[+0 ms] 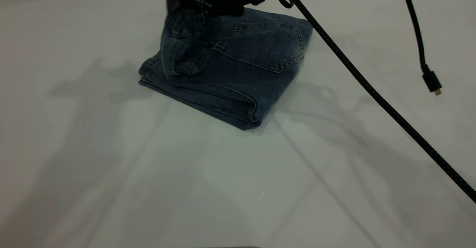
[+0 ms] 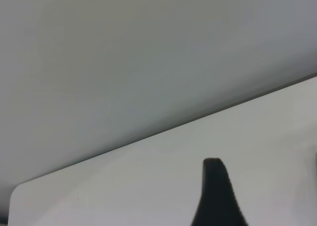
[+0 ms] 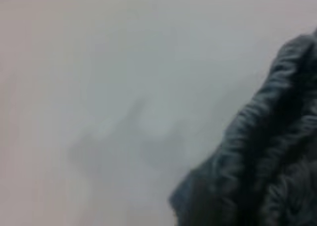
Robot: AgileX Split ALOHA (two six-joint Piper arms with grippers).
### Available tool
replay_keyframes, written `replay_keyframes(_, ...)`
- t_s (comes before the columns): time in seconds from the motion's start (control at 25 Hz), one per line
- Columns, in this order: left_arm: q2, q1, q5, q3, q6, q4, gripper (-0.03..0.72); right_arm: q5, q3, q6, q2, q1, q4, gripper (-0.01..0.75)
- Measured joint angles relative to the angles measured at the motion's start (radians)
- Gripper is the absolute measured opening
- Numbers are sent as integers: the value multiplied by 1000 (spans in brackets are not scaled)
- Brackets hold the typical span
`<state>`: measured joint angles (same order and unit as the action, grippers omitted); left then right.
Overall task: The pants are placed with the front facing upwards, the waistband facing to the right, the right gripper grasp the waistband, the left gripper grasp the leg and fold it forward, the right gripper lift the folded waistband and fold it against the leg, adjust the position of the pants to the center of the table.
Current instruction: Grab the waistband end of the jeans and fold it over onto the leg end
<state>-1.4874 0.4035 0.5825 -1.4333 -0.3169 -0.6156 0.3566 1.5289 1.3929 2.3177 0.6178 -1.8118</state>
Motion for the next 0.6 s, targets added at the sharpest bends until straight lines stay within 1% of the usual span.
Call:
replay_keyframes(0.08,0,0,0,0,0,0,433,55,1,-1,-8,0,6,604)
replay_keyframes(0.12,0,0,0,0,0,0,433,79,2,-4,-14,0,20,622)
replay_keyframes(0.2,0,0,0,0,0,0,433,101,5,-29,-20,0,61,636)
replay_keyframes(0.32,0,0,0,0,1,0,433,99,7,-150,-25,3,168,618)
replay_keyframes(0.44,0,0,0,0,1,0,433,87,41,-383,-25,19,399,587)
replay_keyframes(0.52,0,0,0,0,1,0,433,100,101,-635,-25,45,626,580)
replay_keyframes(0.6,2,0,0,0,1,-2,433,145,193,-875,-25,72,869,577)
